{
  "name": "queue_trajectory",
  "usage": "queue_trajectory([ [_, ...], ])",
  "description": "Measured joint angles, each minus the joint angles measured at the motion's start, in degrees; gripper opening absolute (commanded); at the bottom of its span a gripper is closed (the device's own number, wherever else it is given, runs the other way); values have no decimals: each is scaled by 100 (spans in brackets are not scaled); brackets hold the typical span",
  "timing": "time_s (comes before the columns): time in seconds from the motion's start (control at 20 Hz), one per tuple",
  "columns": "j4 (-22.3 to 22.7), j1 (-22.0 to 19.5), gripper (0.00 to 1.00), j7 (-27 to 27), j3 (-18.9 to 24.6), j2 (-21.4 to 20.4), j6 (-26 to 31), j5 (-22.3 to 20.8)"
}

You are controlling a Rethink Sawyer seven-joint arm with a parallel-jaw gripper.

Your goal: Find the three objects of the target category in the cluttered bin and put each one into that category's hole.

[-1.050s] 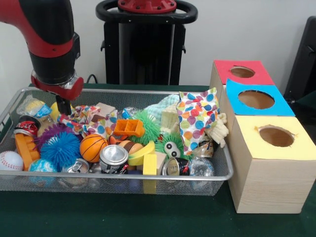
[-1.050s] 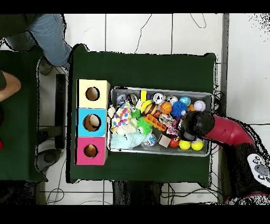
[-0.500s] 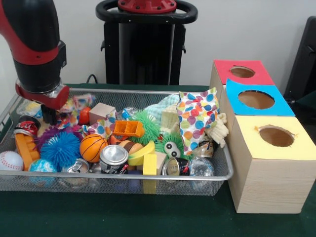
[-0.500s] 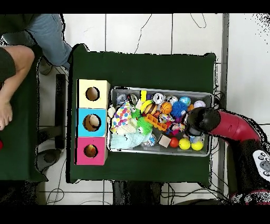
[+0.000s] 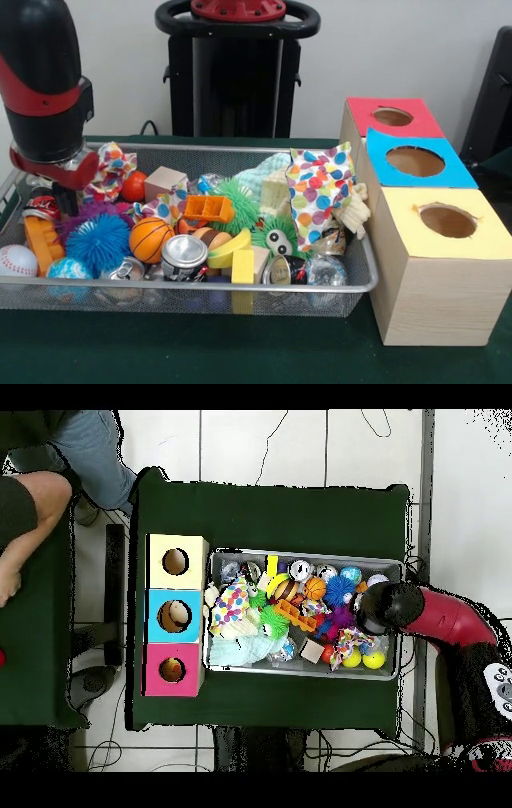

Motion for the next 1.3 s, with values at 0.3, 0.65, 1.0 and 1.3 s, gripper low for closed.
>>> queue_trajectory([
  [0.3, -99, -4, 0, 0, 124, 207, -25, -91],
  [0.65, -189, 8, 0, 0, 130, 381, -211, -111],
  [1.0, -212, 71, 0, 0, 129, 445, -400, -138],
  [1.3, -207, 199, 0, 0, 75, 443, -412, -148],
])
